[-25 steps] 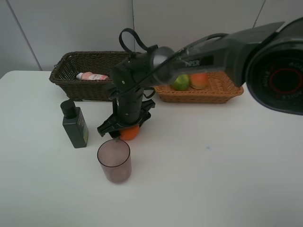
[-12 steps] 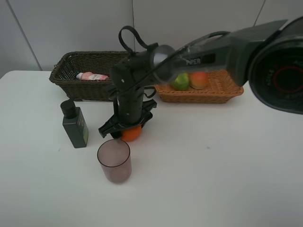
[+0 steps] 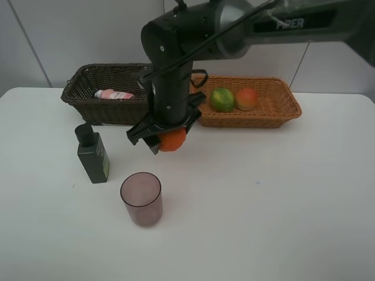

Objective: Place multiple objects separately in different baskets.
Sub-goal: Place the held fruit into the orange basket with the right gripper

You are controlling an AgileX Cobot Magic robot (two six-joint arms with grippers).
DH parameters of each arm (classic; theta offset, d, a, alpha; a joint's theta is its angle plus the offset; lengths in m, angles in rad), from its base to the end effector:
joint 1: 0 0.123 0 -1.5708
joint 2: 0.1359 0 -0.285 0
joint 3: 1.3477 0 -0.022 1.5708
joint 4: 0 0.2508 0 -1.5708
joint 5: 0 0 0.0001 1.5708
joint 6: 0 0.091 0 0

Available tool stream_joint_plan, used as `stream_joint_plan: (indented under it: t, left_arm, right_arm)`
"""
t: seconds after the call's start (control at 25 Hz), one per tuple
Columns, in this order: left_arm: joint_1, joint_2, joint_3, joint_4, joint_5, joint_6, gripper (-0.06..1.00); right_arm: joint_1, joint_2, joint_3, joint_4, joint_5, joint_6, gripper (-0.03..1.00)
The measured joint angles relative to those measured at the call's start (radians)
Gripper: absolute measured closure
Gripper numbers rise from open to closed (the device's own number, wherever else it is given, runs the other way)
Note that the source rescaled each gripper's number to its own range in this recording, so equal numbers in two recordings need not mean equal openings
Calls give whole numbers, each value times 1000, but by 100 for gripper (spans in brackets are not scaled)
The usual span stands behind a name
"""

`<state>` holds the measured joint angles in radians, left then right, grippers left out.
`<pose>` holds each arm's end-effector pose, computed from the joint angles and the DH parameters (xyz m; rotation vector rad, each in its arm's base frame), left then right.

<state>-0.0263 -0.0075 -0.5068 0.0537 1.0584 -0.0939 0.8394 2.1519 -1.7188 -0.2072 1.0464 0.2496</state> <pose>-0.0067 0.0044 0.2794 -0.0713 2.0253 -0.0119 0.3108 0.3221 0.1855 -0.9608 2.7260 -0.1000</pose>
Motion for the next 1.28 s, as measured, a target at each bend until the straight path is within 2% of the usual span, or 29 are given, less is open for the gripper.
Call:
stream_joint_plan:
  t: [0.28, 0.56, 0.96, 1.28]
  left_arm:
    - [0, 0, 0, 0, 0, 0, -6]
    - [0, 0, 0, 0, 0, 0, -6]
    - [0, 0, 0, 0, 0, 0, -6]
    - [0, 0, 0, 0, 0, 0, -6]
  right_arm:
    - [-65, -82, 0, -69, 61, -3, 33]
    - [-234, -113, 0, -78, 54, -3, 33]
    - [-479, -113, 0, -70, -66, -3, 33]
    - [-586, -85, 0, -66, -158, -3, 33]
